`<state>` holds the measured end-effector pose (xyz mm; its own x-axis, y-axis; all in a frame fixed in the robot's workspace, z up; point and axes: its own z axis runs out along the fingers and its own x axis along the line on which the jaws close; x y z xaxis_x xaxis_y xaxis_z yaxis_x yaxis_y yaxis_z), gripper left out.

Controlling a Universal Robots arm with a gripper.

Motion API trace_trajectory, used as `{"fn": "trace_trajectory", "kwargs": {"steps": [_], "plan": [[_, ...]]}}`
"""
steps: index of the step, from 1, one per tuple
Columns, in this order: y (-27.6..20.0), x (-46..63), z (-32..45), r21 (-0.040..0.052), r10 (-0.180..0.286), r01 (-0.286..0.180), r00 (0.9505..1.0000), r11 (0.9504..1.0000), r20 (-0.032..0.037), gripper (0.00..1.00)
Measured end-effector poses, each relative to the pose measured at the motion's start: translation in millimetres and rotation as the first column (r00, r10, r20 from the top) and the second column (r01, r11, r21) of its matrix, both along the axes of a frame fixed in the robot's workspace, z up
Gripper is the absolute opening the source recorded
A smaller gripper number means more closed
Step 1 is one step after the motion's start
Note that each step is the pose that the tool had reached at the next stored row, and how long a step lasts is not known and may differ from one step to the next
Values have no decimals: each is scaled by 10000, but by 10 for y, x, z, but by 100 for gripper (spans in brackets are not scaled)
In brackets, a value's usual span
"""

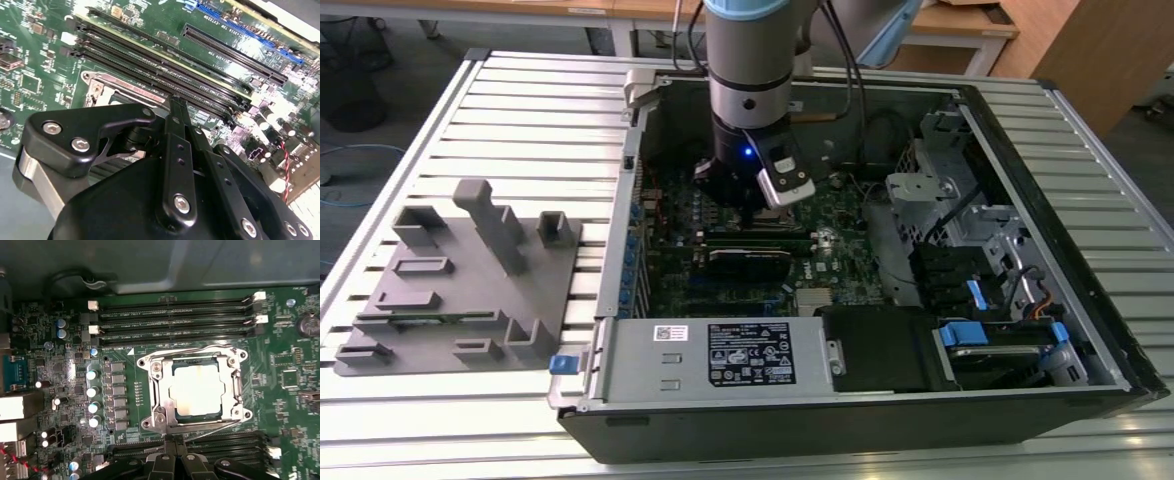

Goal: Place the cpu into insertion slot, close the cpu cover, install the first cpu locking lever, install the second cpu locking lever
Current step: 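Install the second cpu locking lever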

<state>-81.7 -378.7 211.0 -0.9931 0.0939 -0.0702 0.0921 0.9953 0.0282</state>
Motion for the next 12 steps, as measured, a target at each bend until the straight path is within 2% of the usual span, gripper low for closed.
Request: {"fn": "trace_trajectory", "kwargs": {"steps": [3, 7, 12], "plan": [[0, -10, -43, 1, 0, 0, 10000, 10000, 0, 11], [0, -11, -48, 7, -1, 1, 10000, 10000, 3, 11], [8, -52, -59, 15, 0, 0, 10000, 10000, 69, 11]]}}
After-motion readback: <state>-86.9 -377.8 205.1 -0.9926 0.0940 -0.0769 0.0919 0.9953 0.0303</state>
